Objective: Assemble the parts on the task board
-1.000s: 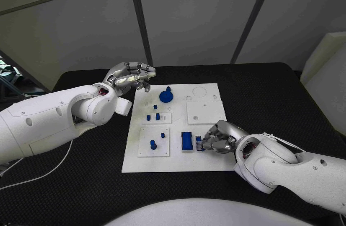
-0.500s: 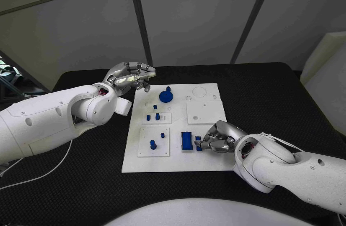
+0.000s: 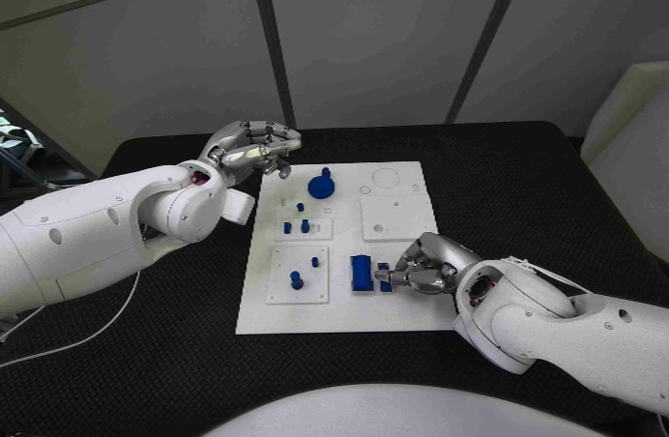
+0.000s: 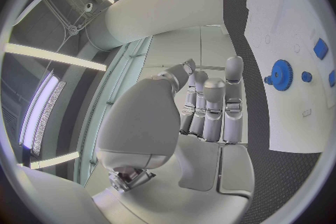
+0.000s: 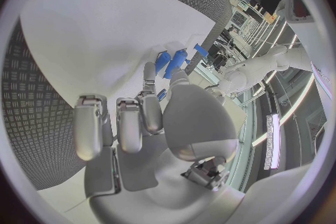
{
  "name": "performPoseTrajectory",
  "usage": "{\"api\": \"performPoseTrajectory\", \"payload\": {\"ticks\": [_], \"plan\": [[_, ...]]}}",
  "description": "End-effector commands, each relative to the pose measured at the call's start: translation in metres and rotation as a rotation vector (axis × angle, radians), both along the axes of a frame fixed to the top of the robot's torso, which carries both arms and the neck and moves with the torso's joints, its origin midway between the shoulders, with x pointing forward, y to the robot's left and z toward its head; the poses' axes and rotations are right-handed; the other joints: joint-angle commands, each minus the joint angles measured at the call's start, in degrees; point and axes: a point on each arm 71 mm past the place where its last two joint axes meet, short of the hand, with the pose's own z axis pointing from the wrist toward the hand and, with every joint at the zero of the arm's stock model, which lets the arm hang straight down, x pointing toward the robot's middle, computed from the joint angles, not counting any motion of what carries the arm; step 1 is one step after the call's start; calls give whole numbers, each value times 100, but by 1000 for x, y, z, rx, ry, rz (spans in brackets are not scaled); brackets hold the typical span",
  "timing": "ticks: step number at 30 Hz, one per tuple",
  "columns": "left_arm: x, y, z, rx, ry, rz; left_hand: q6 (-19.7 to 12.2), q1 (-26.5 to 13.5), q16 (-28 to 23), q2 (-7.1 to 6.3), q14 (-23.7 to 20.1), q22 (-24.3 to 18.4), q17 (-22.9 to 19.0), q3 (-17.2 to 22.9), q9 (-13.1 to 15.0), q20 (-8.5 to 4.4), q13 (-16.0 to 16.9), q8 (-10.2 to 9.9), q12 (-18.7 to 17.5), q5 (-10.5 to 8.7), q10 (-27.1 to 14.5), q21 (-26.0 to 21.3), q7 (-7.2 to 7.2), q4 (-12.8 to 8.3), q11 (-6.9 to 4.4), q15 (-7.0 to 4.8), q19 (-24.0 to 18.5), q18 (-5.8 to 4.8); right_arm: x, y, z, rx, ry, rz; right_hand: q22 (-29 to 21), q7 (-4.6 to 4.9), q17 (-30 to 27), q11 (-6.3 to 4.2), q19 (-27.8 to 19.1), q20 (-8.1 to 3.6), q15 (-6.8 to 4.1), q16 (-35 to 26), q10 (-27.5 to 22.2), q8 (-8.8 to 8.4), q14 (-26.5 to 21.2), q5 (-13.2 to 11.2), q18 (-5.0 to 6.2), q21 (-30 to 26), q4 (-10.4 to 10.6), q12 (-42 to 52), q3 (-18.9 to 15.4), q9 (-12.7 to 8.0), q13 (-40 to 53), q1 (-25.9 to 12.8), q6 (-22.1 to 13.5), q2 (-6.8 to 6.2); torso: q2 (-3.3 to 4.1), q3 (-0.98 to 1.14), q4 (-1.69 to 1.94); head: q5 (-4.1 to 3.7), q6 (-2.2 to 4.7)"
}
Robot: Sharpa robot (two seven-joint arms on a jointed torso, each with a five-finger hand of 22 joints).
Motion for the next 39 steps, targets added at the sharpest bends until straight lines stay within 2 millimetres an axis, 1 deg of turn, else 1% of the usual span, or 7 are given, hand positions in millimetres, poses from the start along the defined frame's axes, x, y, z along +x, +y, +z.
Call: {"api": "performPoseTrajectory", "payload": {"ticks": [1, 5, 9, 16, 29, 32, 39], "plan": [[0, -1, 1, -7, 0, -9, -39, 9, 28, 10, -32, 6, -6, 33, 5, 14, -5, 13, 27, 15, -31, 1, -8, -8, -9, 7, 3, -53, -2, 2, 4, 14, -34, 46, 1153, -7, 1323, -28, 349, -42, -29, 39, 46, 39, 568, -74, -21, 24, -67, 3, -19, 26, 432, 173, -61, -10, -6, 4, -1, -3, 10], [0, 0, 1, -7, 0, -8, -39, 9, 28, 10, -32, 6, -6, 33, 5, 14, -5, 13, 27, 15, -31, 1, -8, -8, -9, 7, 3, -53, -5, 1, 6, 10, -31, 81, 1147, -7, 1316, -29, 343, -43, -31, 35, 38, 65, 566, -279, -19, 16, -231, -10, -7, 69, 429, 513, -94, -43, -6, 0, -1, 2, 9], [0, 0, 1, -7, 0, -7, -39, 9, 28, 10, -32, 6, -6, 33, 5, 14, -5, 13, 27, 15, -31, 1, -8, -8, -9, 7, 3, -53, -7, -2, 6, -1, -28, 98, 1144, -5, 1315, -28, 341, -42, -28, 34, 34, 81, 566, -421, -18, 12, -308, -14, -17, 95, 429, 677, -112, -39, -6, -2, 2, 4, 12], [0, 0, 1, -6, 1, -6, -39, 9, 28, 10, -32, 6, -6, 33, 5, 14, -5, 13, 27, 15, -31, 1, -8, -8, -9, 7, 3, -53, -6, -5, 5, -15, -22, 102, 1145, -6, 1317, -28, 341, -41, -28, 35, 35, 86, 566, -442, -18, 12, -320, -12, -20, 102, 431, 709, -114, -27, 3, 1, 4, 2, 22], [0, 0, 1, -7, 1, -7, -39, 9, 28, 10, -32, 6, -6, 33, 5, 14, -5, 13, 27, 15, -31, 1, -8, -8, -9, 7, 3, -53, 4, -8, -1, -41, -34, 63, 1147, -25, 1322, -44, 342, -47, -38, 38, 40, 109, 568, -438, -18, 11, -386, 1, 28, 133, 443, 924, -125, 147, 5, -1, 9, 5, 0], [0, 0, 1, -7, 1, -7, -39, 9, 28, 10, -32, 6, -6, 33, 5, 14, -5, 13, 27, 15, -31, 1, -8, -8, -9, 7, 3, -53, 6, -9, -3, -41, -39, 51, 1149, -28, 1327, -47, 343, -49, -41, 40, 42, 113, 569, -439, -19, 13, -394, 7, 37, 139, 447, 960, -126, 185, -2, -1, -2, 16, -5], [0, 0, 1, -6, 1, -7, -39, 9, 28, 10, -32, 6, -6, 33, 5, 14, -5, 13, 27, 15, -31, 1, -8, -8, -9, 7, 3, -53, 6, -5, -1, -19, -54, 61, 1147, -17, 1319, -40, 341, -51, -39, 36, 41, 116, 567, -418, -18, 9, -370, 3, -14, 146, 446, 931, -137, 164, -6, 3, -2, 24, 7]]}}
